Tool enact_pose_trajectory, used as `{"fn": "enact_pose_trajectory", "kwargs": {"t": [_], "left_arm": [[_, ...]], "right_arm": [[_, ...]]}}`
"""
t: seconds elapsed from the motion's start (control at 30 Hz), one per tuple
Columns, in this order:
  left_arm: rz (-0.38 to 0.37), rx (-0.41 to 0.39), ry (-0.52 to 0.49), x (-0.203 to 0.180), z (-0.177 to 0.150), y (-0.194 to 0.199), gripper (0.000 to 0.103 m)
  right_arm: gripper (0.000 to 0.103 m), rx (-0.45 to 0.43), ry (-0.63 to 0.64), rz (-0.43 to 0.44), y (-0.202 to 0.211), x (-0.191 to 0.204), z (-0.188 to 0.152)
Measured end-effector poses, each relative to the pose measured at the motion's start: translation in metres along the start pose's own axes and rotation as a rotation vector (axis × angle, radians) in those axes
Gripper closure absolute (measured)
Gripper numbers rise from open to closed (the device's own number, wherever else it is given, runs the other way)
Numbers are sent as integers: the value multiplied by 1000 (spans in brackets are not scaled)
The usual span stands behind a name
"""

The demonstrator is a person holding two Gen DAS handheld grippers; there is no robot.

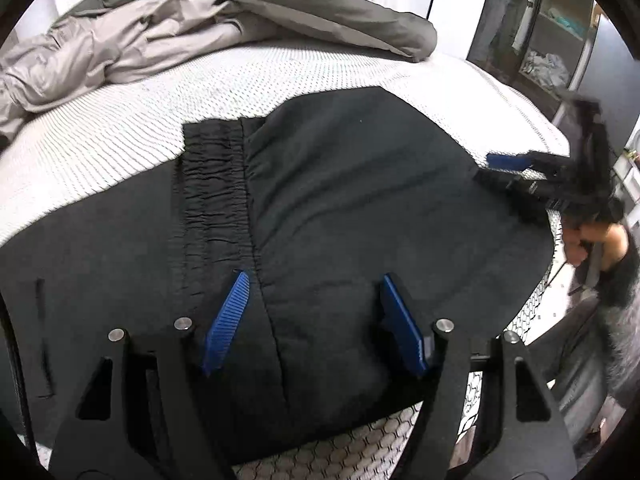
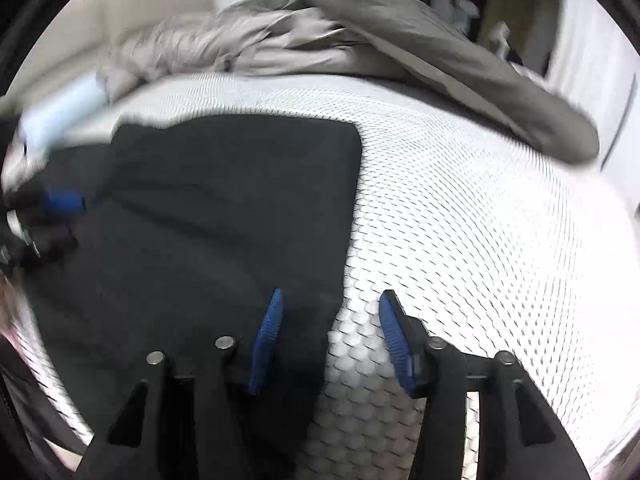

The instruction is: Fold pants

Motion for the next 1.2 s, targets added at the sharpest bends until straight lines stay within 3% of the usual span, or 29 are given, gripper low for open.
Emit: {"fn": "enact_pose_trajectory", "kwargs": {"t": [0.13, 0.27, 0.33, 0.4, 0.43, 0.5, 0.57, 0.6, 0.67, 0.77, 0.83, 0.97, 1.1, 1.2], "left_arm": [[-11, -85, -7, -9, 26, 24, 36], [17, -80, -5, 1, 69, 2, 36], [11, -46, -1, 9, 80, -19, 36], [25, 42, 36, 28, 73, -46, 36], [26, 58, 46, 34, 70, -51, 41], [-6, 40, 56, 42, 67, -44, 46], [-11, 21, 93, 49, 66, -32, 48], [30, 23, 100, 55, 64, -28, 47], [83, 37, 125, 66, 58, -26, 45], [88, 15, 161, 66, 58, -11, 45], [92, -50, 133, 57, 66, 7, 45], [13, -153, 82, 27, 96, 17, 45], [19, -35, 27, 15, 113, -33, 45], [67, 59, 69, 34, 105, -72, 49]], "right_arm": [[52, -89, -36, 53, 26, 10, 32], [52, -60, 27, 120, 8, 63, 62], [51, -35, 76, 126, -8, 82, 68], [51, 28, 131, 139, -32, 104, 60], [51, 77, 159, 124, -49, 107, 53], [51, 75, 185, 90, -59, 99, 41], [51, 65, 171, -7, -51, 75, 38], [51, 59, 158, -66, -49, 58, 37], [51, 81, 114, -105, -46, 33, 29], [50, 70, 57, -65, -36, 26, 33], [50, 16, 47, -34, -20, 32, 44], [50, -49, 42, 43, 4, 51, 65], [50, -18, 22, 124, -17, 80, 87], [50, 57, 19, 150, -55, 96, 88]]}}
Point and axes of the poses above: each gripper's, at about its wrist camera, not at the fingertips, and y roughly against the way its jaws point, x to its left, z to its top, the point moved 9 cm from there along -y, roughly the way its jaws point, and after that the axes turned 10 degrees about -z, right-handed, at the moved point
